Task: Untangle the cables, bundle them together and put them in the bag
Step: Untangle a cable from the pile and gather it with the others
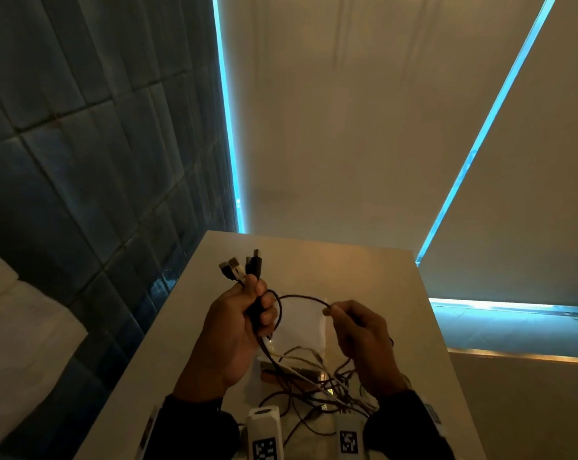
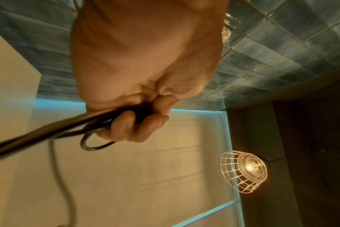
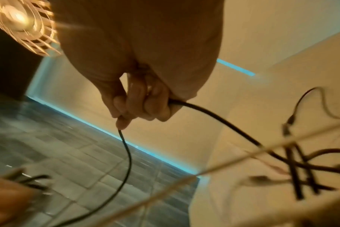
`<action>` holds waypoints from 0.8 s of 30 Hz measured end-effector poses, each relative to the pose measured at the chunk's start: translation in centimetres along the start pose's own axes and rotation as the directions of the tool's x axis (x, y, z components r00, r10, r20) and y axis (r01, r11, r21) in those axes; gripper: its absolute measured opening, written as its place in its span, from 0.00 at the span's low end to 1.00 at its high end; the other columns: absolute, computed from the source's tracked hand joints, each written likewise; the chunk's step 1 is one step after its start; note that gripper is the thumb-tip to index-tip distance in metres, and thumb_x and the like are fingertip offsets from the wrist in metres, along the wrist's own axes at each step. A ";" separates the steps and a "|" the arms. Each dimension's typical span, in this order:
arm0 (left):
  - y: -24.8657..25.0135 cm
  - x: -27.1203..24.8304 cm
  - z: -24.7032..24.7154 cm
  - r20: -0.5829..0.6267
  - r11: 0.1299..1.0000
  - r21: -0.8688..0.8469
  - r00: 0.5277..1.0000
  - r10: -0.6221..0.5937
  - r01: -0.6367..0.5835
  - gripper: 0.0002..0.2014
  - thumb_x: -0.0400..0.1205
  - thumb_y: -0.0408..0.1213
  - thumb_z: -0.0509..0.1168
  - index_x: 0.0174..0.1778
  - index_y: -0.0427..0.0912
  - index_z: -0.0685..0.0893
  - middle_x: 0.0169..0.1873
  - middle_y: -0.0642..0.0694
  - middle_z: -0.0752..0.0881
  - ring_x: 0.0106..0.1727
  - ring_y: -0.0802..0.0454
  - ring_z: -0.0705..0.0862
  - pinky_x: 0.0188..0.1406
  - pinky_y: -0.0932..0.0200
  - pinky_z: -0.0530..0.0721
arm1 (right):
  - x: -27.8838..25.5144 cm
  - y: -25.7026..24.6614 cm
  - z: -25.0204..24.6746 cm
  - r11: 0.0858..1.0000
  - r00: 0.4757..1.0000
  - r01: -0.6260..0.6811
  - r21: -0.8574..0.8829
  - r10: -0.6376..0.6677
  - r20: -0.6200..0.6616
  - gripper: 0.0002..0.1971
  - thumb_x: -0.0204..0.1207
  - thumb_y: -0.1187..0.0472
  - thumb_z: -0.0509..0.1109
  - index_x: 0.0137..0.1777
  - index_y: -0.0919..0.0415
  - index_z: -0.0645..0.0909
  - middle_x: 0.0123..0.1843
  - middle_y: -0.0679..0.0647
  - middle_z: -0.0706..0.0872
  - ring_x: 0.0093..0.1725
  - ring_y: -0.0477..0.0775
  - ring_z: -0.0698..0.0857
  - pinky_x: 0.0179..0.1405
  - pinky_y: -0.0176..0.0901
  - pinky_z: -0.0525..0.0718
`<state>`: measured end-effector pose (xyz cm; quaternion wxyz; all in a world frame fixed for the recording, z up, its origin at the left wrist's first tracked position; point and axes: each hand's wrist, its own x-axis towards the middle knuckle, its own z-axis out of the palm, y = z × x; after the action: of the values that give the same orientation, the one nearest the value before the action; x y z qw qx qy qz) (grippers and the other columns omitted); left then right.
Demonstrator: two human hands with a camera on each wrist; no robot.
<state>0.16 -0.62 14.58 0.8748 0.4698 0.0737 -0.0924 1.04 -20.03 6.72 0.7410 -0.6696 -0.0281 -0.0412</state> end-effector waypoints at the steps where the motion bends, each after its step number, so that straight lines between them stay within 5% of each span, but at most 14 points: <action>1: -0.3 0.1 0.1 -0.010 1.000 0.019 1.000 -0.014 0.014 0.16 0.88 0.40 0.49 0.35 0.42 0.71 0.25 0.47 0.77 0.22 0.55 0.73 0.21 0.63 0.67 | -0.1 -0.9 0.4 0.999 0.999 0.020 0.040 -0.022 0.036 0.08 0.81 0.63 0.66 0.44 0.63 0.86 0.25 0.58 0.65 0.23 0.51 0.61 0.22 0.41 0.59; 9: -1.3 0.6 0.4 0.012 0.997 0.014 0.997 -0.081 0.081 0.15 0.88 0.40 0.49 0.39 0.39 0.73 0.40 0.36 0.89 0.34 0.49 0.83 0.32 0.57 0.74 | -1.5 -4.0 1.6 0.997 0.942 0.079 -0.022 -0.067 0.329 0.07 0.74 0.62 0.70 0.41 0.63 0.88 0.35 0.54 0.85 0.29 0.47 0.72 0.27 0.34 0.69; 17: -1.0 -0.4 1.1 0.116 0.994 -0.104 0.993 0.026 -0.014 0.15 0.83 0.43 0.53 0.35 0.38 0.72 0.29 0.41 0.78 0.44 0.42 0.88 0.61 0.42 0.80 | -1.3 -3.2 0.5 0.997 0.894 -0.073 -0.004 0.067 0.443 0.07 0.72 0.68 0.68 0.42 0.72 0.86 0.33 0.48 0.88 0.31 0.39 0.82 0.33 0.28 0.76; 20: -0.8 -0.5 1.1 0.151 0.983 -0.175 0.985 0.088 -0.061 0.15 0.82 0.44 0.54 0.33 0.41 0.75 0.29 0.43 0.77 0.33 0.46 0.82 0.45 0.50 0.84 | -1.2 -2.7 -0.3 0.996 0.893 -0.080 -0.034 0.086 0.441 0.07 0.72 0.67 0.69 0.41 0.70 0.88 0.34 0.51 0.89 0.34 0.43 0.84 0.36 0.31 0.78; 24: -0.9 -0.4 0.9 0.146 0.977 -0.181 0.979 0.140 -0.112 0.14 0.83 0.45 0.56 0.34 0.43 0.72 0.28 0.47 0.73 0.25 0.53 0.69 0.27 0.59 0.73 | -1.1 -1.4 -0.9 0.991 0.906 -0.094 -0.093 0.124 0.404 0.07 0.77 0.71 0.68 0.42 0.72 0.87 0.33 0.49 0.88 0.33 0.40 0.83 0.35 0.29 0.77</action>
<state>-0.37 -1.80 14.44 0.9193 0.3875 -0.0182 -0.0668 -0.20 -21.03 7.89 0.6954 -0.6900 -0.1437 0.1403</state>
